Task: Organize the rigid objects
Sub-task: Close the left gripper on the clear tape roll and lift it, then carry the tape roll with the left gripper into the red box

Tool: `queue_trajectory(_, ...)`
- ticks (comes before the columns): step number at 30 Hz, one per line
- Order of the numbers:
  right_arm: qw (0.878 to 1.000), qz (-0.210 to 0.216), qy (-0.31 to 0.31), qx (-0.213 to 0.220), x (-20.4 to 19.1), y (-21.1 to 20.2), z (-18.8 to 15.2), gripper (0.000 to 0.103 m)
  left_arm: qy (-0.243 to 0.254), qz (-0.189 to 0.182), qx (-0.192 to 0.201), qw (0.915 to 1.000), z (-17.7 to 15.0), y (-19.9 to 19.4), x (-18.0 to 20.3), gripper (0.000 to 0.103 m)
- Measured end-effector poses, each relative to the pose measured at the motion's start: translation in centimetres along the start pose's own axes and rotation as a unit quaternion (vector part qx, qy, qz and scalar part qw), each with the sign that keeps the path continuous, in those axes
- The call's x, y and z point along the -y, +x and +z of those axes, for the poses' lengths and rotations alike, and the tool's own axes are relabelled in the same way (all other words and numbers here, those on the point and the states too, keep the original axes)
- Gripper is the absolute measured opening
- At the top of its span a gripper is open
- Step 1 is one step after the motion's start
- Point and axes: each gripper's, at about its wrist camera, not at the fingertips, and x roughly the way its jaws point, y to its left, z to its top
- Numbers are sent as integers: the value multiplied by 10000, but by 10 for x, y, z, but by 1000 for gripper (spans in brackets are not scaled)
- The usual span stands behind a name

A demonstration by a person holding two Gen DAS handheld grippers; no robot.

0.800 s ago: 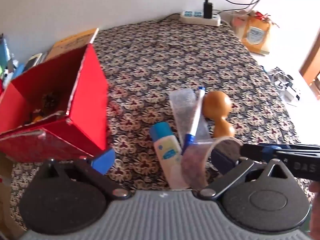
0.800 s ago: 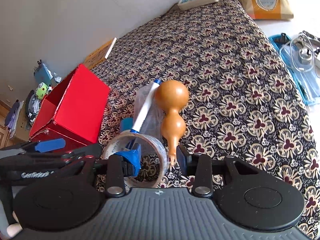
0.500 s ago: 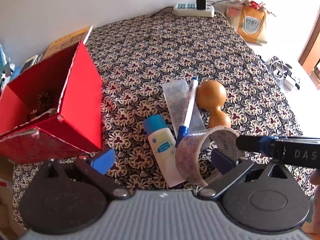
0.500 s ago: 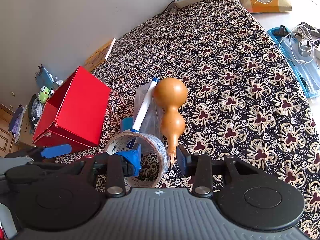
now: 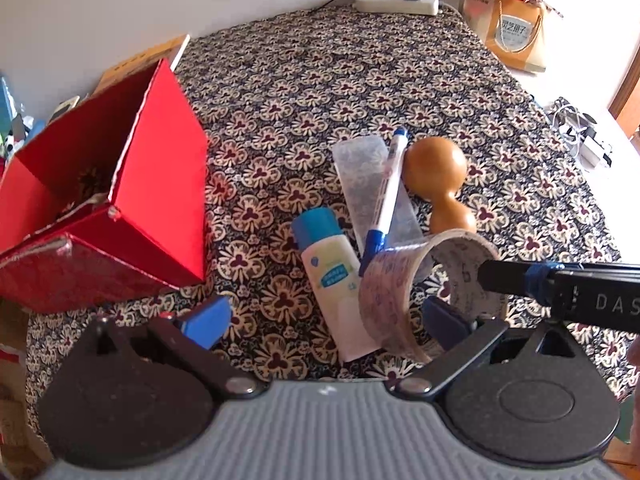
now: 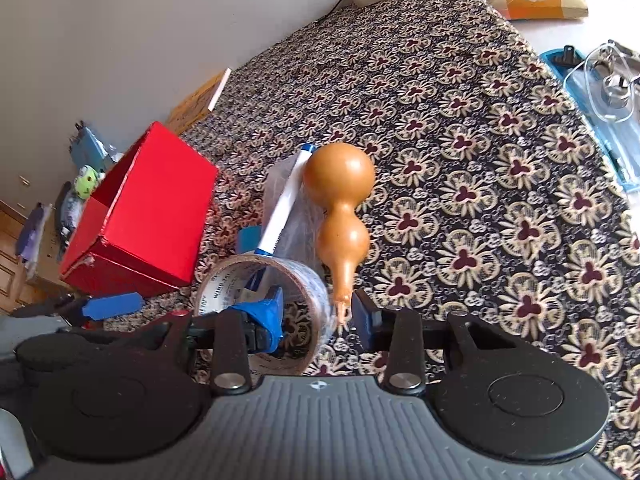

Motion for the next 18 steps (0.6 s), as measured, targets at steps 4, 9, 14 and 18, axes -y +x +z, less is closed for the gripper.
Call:
queue_trajectory(4,10000,82,4,10,1,7,-1,18,177,226,19,9996,-2,2,5,87)
queue_trajectory(9,9996,261,102,-12,3,19,-2,13,257,74,-444,9987,-5,19,7,58)
queue_trajectory(14,9990,450,-6,-7,-1,17,-8,0,266,-193,-477,9983,-5,19,10,27)
queue_trajectory(18,9988,365,-293,138,-12,3,-10,0,482,-179,-274,9983,-5,8,17,13)
